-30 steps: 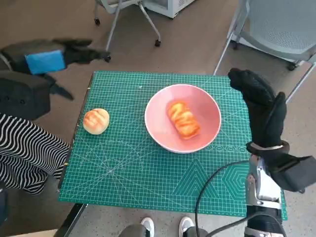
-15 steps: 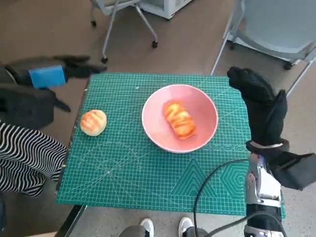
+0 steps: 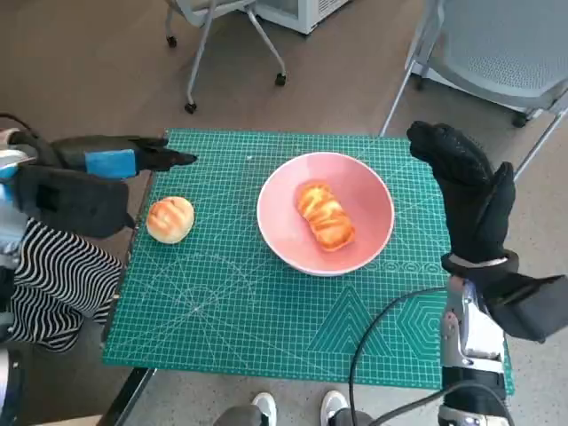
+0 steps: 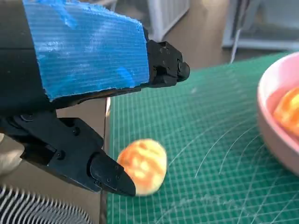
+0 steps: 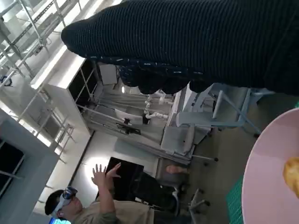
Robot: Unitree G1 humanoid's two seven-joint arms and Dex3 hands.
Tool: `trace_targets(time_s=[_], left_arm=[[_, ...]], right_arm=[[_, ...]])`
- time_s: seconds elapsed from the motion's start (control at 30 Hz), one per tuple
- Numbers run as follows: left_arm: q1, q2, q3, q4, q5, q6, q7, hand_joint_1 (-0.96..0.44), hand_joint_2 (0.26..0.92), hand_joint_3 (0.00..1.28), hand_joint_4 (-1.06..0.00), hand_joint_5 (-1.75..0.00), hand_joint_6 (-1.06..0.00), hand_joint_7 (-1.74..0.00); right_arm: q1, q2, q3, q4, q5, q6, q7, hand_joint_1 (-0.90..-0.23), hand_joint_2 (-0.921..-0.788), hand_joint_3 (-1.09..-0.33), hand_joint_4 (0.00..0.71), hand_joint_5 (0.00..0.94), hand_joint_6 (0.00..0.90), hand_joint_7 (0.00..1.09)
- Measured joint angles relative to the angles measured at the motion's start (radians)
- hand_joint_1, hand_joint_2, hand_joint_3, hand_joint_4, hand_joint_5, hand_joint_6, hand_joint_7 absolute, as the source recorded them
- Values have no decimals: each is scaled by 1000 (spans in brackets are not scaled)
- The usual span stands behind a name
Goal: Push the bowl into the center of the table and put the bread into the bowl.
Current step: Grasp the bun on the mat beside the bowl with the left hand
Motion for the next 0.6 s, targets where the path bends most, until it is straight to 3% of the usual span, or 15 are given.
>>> trace_targets(time_s=[0.4, 0.5, 0.6], left_arm=[[-45, -70, -70, 167, 80, -2, 53, -116, 649, 83, 1, 1, -142, 0], [-54, -85, -87, 197, 104, 2, 72, -90, 438, 499, 1, 1, -140, -2], [-60, -99, -108, 231, 127, 1, 101, -61, 382, 621, -17, -2, -163, -7]], right_arm=[[13, -4, -6, -6, -13, -2, -11, -690, -921, -705, 188, 1, 82, 530], [18, -6, -7, -10, -15, -2, -16, -686, -921, -705, 187, 1, 82, 529], [22, -9, -7, -12, -18, -2, -17, -685, -921, -706, 187, 1, 83, 528]])
